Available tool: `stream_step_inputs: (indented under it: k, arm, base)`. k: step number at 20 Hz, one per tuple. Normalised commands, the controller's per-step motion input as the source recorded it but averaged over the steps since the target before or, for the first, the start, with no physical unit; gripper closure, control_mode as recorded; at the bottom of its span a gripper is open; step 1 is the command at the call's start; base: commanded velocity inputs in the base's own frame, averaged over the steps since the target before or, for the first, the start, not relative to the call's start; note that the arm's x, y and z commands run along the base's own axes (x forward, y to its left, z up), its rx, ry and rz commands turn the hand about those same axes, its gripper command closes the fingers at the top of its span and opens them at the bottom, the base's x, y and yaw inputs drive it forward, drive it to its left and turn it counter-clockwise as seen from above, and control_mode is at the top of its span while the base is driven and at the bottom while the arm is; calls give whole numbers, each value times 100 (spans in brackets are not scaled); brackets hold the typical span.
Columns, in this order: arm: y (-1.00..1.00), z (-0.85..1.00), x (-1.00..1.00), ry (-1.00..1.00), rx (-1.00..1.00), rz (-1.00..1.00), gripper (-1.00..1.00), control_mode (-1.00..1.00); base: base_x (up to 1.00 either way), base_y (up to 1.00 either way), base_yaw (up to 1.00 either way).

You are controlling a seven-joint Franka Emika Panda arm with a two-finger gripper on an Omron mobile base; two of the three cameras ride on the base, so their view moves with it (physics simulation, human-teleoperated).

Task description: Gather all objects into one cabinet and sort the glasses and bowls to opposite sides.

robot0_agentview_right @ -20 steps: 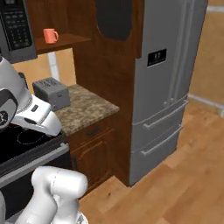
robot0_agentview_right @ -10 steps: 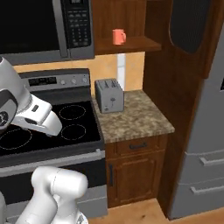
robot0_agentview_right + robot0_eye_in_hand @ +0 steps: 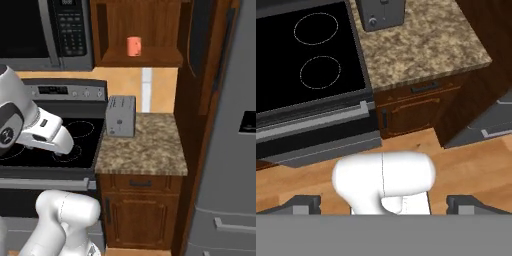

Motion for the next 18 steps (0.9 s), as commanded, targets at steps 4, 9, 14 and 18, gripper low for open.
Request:
stream_step_inputs:
  k: [4,9,14,18]
  arm:
    - [0,0,0,0,0,0,-100,100]
    - [0,0,0,0,0,0,-100,100]
    - [0,0,0,0,0,0,-100,100]
    - [0,0,0,0,0,0,-100,100]
  base:
    - [43,-48,26]
    - [49,-30,32]
    - [57,-34,17]
    - [35,-47,5]
